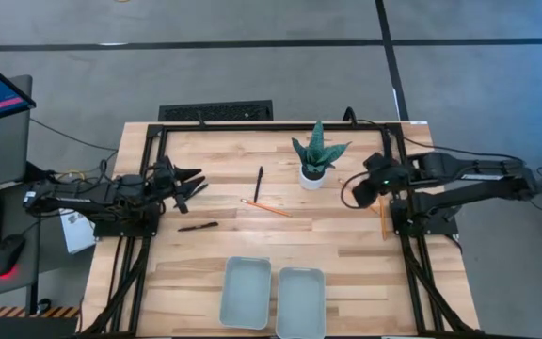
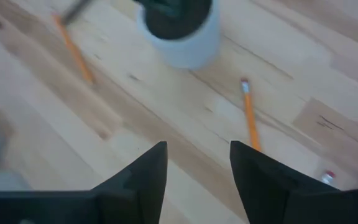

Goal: Sort pens & pencils
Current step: Put the middle pencil into the right gray bin

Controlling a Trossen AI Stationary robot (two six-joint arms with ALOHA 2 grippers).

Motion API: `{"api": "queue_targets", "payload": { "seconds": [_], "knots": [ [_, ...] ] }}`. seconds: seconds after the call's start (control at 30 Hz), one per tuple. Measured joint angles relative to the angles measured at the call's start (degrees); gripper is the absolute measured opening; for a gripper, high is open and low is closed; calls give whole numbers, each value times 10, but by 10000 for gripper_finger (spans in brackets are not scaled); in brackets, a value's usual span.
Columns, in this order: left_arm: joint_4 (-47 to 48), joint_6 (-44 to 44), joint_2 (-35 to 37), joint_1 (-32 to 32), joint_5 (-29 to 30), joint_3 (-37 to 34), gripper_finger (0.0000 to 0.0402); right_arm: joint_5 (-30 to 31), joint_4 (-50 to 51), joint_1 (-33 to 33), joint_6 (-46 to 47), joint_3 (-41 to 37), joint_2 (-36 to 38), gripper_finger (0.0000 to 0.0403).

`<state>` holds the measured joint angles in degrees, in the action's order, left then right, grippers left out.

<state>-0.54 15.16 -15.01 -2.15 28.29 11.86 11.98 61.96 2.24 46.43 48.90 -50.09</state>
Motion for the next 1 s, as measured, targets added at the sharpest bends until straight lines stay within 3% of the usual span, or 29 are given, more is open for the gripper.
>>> {"api": "queue_targets", "payload": {
  "seconds": [0.23, 0.5, 0.63, 1.0],
  "knots": [
    [-1, 8, 2, 0, 0, 0, 133, 2, 39, 58, -4, 0, -80, 241],
    [13, 33, 1, 0, 0, 0, 133, 1, 48, 118, -54, 0, -106, 245],
    [24, 46, 1, 0, -1, 0, 133, 6, 72, 129, -118, 0, -106, 245],
    [42, 55, 1, 0, 4, 0, 133, 9, 80, 108, -140, 0, -107, 244]
  ]
}}
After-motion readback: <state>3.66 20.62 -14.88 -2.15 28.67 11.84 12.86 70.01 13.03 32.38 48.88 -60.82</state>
